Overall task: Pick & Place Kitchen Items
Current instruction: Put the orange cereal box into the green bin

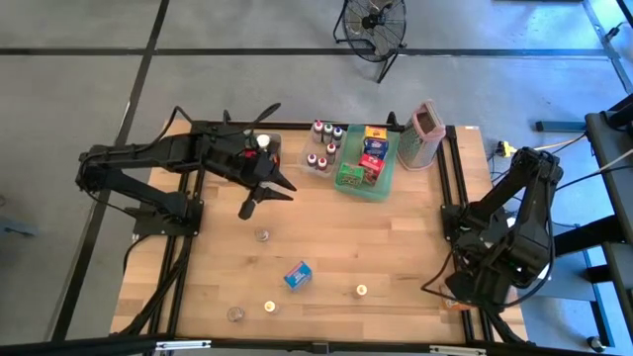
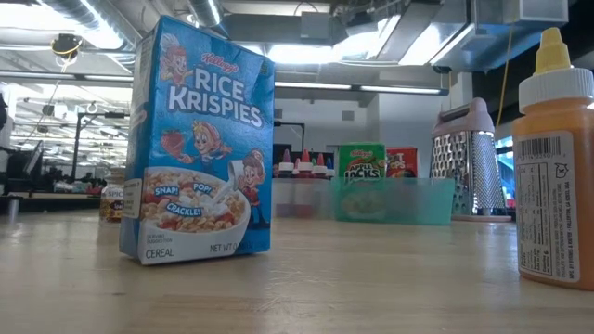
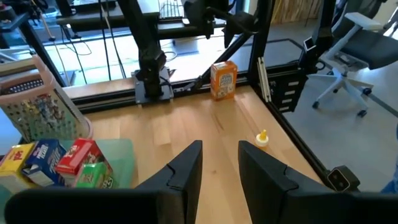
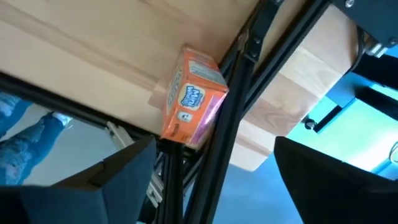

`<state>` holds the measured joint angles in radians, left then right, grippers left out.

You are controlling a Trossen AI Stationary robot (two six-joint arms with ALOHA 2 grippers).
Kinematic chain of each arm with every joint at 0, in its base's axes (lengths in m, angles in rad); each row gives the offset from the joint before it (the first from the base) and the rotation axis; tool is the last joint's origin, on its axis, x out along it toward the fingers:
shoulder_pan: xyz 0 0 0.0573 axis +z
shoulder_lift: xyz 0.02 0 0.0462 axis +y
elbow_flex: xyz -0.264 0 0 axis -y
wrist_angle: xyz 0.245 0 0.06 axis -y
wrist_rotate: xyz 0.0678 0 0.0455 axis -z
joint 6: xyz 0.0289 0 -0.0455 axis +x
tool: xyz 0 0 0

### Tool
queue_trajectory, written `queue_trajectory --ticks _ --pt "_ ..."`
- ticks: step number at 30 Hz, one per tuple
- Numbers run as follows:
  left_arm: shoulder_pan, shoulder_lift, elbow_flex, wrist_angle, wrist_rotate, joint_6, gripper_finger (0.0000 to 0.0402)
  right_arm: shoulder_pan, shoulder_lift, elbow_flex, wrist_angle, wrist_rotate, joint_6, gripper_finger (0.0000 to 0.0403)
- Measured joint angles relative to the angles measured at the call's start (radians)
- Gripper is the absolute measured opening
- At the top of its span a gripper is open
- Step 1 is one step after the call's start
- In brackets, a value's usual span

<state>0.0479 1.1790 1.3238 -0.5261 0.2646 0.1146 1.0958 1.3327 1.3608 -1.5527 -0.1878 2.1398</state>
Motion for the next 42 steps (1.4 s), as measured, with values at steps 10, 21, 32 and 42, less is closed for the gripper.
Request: queue_trajectory --ticks 10,21,32,42 --pt "0.000 0.000 0.000 0.000 0.000 0.002 0.0097 0.000 0.000 -0.075 0.090 -0.018 0.038 0.0370" --pt "0.000 0.000 0.000 0.000 0.000 -0.014 0.0097 0.000 0.001 -0.223 0.231 0.020 0.046 0.0370" --pt "0.000 0.000 0.000 -0.010 0.064 -0.068 0.0097 0.005 0.001 -0.294 0.372 0.024 0.113 0.0370" --pt "0.000 0.000 0.000 -0.016 0.071 -0.068 0.0097 0.006 0.008 -0.313 0.393 0.016 0.116 0.0371"
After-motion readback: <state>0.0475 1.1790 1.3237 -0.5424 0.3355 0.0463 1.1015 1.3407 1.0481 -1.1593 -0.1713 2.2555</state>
